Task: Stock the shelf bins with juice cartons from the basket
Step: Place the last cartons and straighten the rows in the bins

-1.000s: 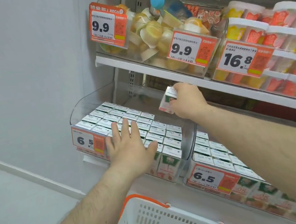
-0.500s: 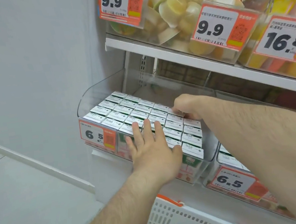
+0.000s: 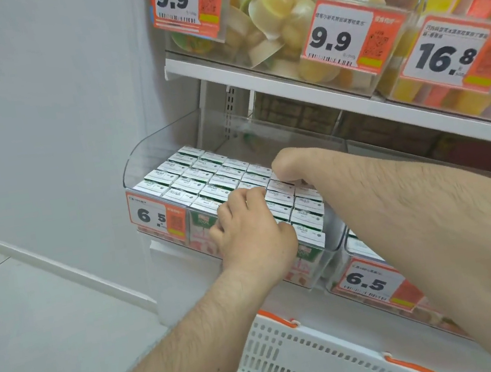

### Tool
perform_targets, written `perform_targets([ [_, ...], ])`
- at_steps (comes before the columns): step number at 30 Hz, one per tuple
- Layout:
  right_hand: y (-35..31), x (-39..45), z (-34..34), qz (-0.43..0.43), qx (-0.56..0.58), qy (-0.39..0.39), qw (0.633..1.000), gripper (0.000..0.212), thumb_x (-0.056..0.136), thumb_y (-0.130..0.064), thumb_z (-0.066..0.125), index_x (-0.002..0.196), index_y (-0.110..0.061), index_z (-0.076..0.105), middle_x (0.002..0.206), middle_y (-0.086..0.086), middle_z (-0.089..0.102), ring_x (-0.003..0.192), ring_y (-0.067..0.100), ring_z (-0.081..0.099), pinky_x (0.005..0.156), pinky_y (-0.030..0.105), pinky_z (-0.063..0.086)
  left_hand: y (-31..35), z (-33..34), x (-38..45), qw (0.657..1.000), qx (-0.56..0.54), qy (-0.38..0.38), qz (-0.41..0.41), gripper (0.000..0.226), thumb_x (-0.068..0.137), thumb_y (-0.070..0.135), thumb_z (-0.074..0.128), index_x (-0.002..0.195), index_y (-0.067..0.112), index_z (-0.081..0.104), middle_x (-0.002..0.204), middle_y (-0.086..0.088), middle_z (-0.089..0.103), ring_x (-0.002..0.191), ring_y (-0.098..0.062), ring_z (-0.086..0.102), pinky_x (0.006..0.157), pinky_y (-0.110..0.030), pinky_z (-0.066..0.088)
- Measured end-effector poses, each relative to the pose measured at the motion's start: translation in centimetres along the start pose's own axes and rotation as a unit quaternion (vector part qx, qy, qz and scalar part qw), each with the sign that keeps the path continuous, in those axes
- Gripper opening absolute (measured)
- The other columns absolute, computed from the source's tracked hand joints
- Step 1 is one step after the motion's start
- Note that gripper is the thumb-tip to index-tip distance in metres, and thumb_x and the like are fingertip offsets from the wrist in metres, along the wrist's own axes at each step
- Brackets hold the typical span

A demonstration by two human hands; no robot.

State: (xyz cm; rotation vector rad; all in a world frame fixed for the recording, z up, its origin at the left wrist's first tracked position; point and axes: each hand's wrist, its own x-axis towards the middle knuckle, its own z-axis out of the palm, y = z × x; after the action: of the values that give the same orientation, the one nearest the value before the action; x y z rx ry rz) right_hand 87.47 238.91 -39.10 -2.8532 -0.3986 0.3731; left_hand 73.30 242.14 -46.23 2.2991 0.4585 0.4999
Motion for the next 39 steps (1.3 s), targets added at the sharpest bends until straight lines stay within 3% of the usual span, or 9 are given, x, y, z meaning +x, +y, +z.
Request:
perform_targets([
  [5,0.9,-3.3,-0.3,-0.052,0.007,0.128,0.990,0.025,0.091,-0.006,0.040,0.076,-0.004,0.060,0.081,0.009,0.060,0.075,0.025,0.055,0.063,0.028,0.043,0.7,-0.2,-1.5,0.998,-0.040,0.010,0.045,0.050,0.083,0.024,0.059,0.129,0.021,0.040,0.129,0.003,0.041,0.122,-0.018,0.036,0.103,-0.038,0.028],
  [9,2.7,-8.7,1.3,-0.166,0.059,0.283,0.943,0.027,0.084,-0.013,0.043,0.084,-0.014,0.070,0.091,0.005,0.071,0.084,0.027,0.061,0.074,0.032,0.051,1.5,-0.2,-3.7,0.995,-0.076,-0.005,0.065,0.029,0.082,0.019,0.058,0.105,0.024,0.042,0.099,0.009,0.051,0.095,-0.019,0.051,0.084,-0.037,0.040],
  [13,6.1,-14.5,4.1,-0.248,0.140,0.362,0.888,0.024,0.080,-0.020,0.041,0.058,-0.020,0.050,0.060,-0.004,0.054,0.068,0.020,0.051,0.060,0.034,0.038,1.6,1.4,-6.5,0.994,-0.055,-0.057,0.075,0.025,0.080,0.025,0.057,0.094,0.028,0.037,0.080,0.013,0.050,0.073,-0.018,0.049,0.064,-0.033,0.035],
  [16,9.2,-17.4,6.7,-0.234,0.182,0.339,0.893,0.030,0.077,-0.016,0.044,0.050,-0.027,0.037,0.050,-0.009,0.043,0.058,0.013,0.043,0.055,0.031,0.030,1.2,3.5,-8.4,0.988,-0.040,-0.125,0.084,0.030,0.076,0.034,0.054,0.102,0.033,0.040,0.082,0.013,0.056,0.077,-0.022,0.059,0.062,-0.037,0.047],
  [20,13.6,-18.7,10.3,-0.169,0.251,0.287,0.909,0.026,0.081,-0.010,0.048,0.057,-0.009,0.056,0.055,0.001,0.055,0.061,0.020,0.053,0.057,0.035,0.042,0.0,6.1,-10.2,0.973,-0.003,-0.218,0.071,0.027,0.081,0.028,0.057,0.104,0.029,0.043,0.089,0.011,0.058,0.086,-0.022,0.059,0.073,-0.039,0.050],
  [27,23.2,-17.0,18.7,0.082,0.342,0.169,0.921,0.025,0.088,-0.010,0.047,0.071,0.005,0.057,0.066,0.015,0.053,0.061,0.023,0.046,0.055,0.034,0.037,-3.6,10.8,-12.0,0.924,0.122,-0.362,0.034,0.036,0.087,0.025,0.055,0.121,0.026,0.045,0.105,0.007,0.060,0.094,-0.021,0.059,0.084,-0.038,0.051],
  [30,28.2,-15.4,23.9,0.219,0.308,0.112,0.919,0.026,0.092,-0.016,0.045,0.075,-0.003,0.061,0.079,0.004,0.063,0.062,0.027,0.058,0.055,0.034,0.044,-4.7,12.7,-12.1,0.903,0.134,-0.408,0.021,0.036,0.088,0.025,0.056,0.123,0.025,0.047,0.106,0.003,0.063,0.092,-0.020,0.061,0.083,-0.038,0.053],
  [34,32.4,-15.2,30.7,0.328,0.217,-0.034,0.919,0.024,0.093,-0.025,0.051,0.101,-0.005,0.061,0.105,0.016,0.066,0.082,0.026,0.062,0.069,0.030,0.047,-6.1,16.1,-12.4,0.877,0.126,-0.463,-0.004,0.033,0.089,0.023,0.054,0.122,0.020,0.051,0.108,0.000,0.063,0.089,-0.019,0.062,0.081,-0.036,0.054],
  [39,33.0,-14.4,37.0,0.436,0.155,-0.087,0.882,0.088,0.073,-0.057,0.071,0.137,-0.014,0.030,0.134,0.017,0.040,0.123,0.034,0.046,0.100,0.040,0.044,-7.7,19.3,-12.8,0.859,0.108,-0.497,-0.054,0.029,0.091,0.023,0.054,0.120,0.023,0.051,0.109,-0.001,0.062,0.082,-0.018,0.063,0.072,-0.034,0.053],
])
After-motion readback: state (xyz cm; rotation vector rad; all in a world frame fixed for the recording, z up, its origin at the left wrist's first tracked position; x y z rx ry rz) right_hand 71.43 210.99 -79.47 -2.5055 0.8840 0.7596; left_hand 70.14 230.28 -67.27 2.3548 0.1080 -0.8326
